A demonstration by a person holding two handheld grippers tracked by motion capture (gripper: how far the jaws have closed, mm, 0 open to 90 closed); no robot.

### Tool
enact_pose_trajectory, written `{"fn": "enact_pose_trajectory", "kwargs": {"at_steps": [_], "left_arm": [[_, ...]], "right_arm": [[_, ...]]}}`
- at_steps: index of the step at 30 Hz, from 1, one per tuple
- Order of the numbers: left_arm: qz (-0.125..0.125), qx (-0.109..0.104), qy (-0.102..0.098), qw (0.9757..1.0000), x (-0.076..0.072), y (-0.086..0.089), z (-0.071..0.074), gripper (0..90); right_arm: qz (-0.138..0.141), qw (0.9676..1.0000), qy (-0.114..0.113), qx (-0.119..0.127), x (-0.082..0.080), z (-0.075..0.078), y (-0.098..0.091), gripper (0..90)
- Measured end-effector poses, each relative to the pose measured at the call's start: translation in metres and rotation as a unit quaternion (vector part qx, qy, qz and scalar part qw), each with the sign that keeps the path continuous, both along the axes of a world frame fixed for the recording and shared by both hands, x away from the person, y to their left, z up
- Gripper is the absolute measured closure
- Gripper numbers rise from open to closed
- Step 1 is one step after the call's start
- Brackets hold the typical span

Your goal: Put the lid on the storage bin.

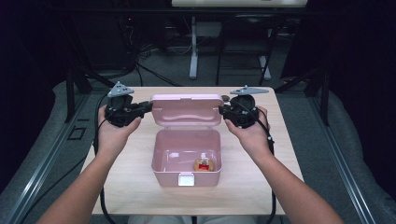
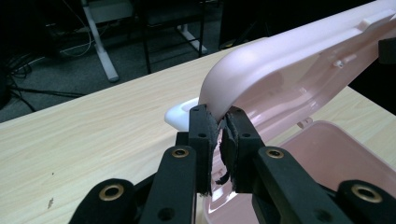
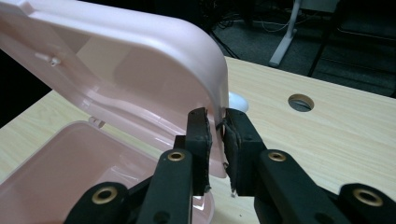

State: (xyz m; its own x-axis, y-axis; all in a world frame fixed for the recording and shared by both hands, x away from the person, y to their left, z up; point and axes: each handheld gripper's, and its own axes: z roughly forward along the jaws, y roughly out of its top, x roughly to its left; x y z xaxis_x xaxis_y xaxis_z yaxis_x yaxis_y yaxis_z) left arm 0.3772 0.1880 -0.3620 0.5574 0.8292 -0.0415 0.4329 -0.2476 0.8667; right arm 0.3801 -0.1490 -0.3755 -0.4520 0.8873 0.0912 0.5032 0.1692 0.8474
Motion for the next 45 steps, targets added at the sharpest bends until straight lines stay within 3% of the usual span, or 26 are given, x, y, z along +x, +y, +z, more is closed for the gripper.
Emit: {"fn": "enact_pose_trajectory", "kwargs": {"at_steps": [8, 27, 45], "left_arm": [[-0.006, -0.002, -0.002, 1.0000, -0.009, 0.002, -0.001, 81.1], [-0.022, 0.016, -0.007, 0.9996, -0.026, 0.004, -0.008, 80.6], [-0.043, 0.011, -0.005, 0.9990, -0.044, 0.009, -0.017, 78.5]], "right_arm": [[0.016, 0.9999, 0.001, -0.002, -0.010, 0.000, -0.002, 78.8], [0.037, 0.9993, 0.005, 0.000, -0.027, -0.004, -0.005, 77.4], [0.054, 0.9985, 0.009, 0.001, -0.041, -0.011, -0.008, 75.4]]}}
